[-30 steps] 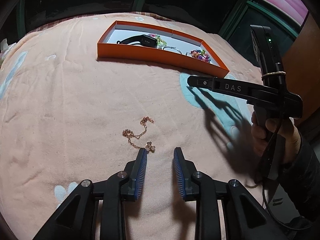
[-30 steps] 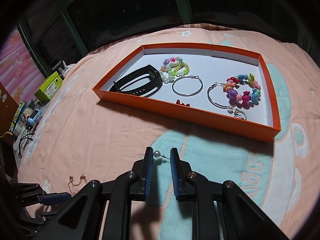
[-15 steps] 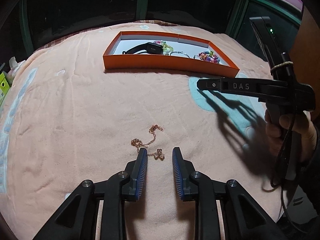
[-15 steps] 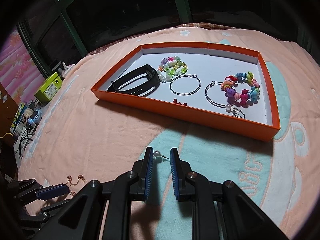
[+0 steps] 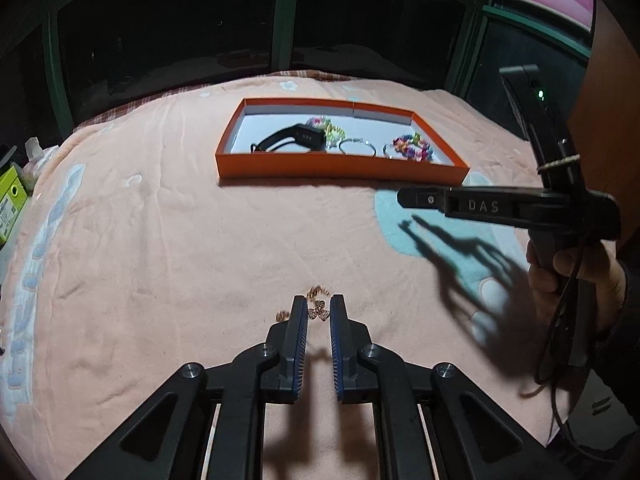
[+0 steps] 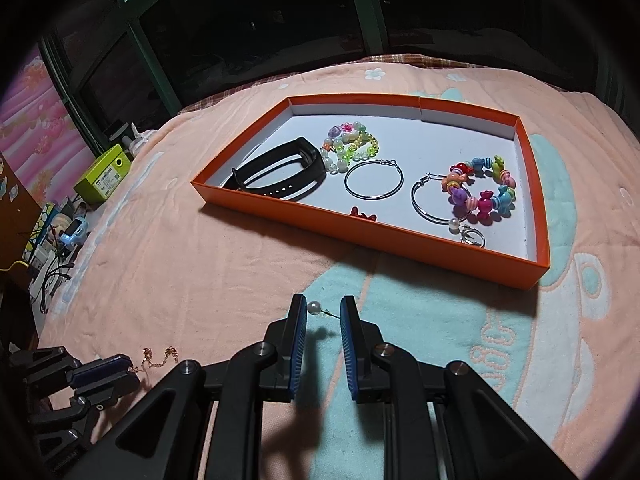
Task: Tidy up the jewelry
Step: 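Carry the necklace over the tray with the left gripper while the right carries the pearl earring there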
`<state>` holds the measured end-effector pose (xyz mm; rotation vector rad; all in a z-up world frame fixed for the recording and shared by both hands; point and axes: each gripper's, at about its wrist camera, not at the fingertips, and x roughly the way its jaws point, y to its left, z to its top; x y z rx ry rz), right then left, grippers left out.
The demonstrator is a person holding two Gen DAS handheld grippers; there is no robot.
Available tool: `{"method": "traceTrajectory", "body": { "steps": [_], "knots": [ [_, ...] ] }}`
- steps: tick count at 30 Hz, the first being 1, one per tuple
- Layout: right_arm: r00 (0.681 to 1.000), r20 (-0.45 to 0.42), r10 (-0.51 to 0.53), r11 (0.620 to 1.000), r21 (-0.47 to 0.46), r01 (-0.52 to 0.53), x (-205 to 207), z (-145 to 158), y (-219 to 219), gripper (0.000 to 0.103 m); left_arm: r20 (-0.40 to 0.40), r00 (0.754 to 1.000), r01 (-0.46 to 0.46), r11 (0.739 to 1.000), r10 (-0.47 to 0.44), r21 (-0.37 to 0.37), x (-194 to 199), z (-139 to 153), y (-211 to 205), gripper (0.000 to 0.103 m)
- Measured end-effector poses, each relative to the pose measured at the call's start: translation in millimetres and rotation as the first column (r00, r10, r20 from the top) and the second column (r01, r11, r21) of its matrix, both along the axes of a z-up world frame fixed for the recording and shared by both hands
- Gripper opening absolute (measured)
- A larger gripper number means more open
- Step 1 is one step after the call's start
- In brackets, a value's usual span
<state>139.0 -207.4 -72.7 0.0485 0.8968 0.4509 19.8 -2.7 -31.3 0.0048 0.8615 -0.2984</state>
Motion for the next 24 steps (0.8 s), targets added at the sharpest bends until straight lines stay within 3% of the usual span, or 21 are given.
{"method": "traceTrajectory", "body": {
  "steps": [9,16,24],
  "knots": [
    [0.998,0.058,0.0,0.999,0.04,-0.002,4,39,-20,0.02,0.183,0.982,0.07,0.994,-0.053,-0.089,36,85,3,0.011],
    [0.995,0.095,-0.029,0.998,0.054,0.024,15,61,-37,0.02,0.278,0.958,0.122,0.981,-0.076,-0.153,82,142,-1,0.011],
    [0.995,0.088,-0.055,0.997,0.065,0.05,33,58,-50,0.02,0.324,0.94,0.168,0.971,-0.106,-0.169,136,173,-19,0.011]
  ]
}}
